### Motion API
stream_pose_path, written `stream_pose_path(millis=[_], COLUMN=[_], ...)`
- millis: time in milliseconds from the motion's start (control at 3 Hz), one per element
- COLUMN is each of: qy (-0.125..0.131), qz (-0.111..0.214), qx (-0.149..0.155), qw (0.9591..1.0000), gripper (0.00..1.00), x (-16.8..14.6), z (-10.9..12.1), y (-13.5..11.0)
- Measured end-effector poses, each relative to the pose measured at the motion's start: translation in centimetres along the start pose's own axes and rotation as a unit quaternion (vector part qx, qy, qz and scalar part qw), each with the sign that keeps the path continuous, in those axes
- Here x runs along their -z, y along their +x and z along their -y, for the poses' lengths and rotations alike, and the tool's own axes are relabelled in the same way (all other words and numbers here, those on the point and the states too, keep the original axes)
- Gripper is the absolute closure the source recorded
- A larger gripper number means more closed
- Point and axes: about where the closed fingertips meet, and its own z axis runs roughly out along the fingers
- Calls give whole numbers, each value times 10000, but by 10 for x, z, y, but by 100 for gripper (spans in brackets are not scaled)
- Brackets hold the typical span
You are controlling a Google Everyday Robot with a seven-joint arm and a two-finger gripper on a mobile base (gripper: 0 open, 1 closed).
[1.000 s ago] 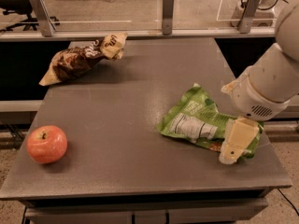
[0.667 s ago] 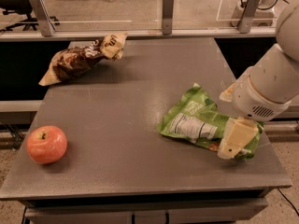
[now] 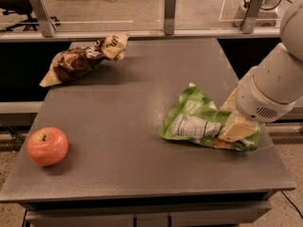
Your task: Move green rice chip bag near brown chip bag
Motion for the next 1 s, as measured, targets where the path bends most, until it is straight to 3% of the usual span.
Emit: stream_pose_path(millis=[333,667,1000], qy=[-37,37,338], qz=[71,335,800], qx=[28,227,630], qw=[10000,9992,9942], gripper=[88,100,100], x=[3,28,68], z=[1,18,56], y=[-2,-16,-50])
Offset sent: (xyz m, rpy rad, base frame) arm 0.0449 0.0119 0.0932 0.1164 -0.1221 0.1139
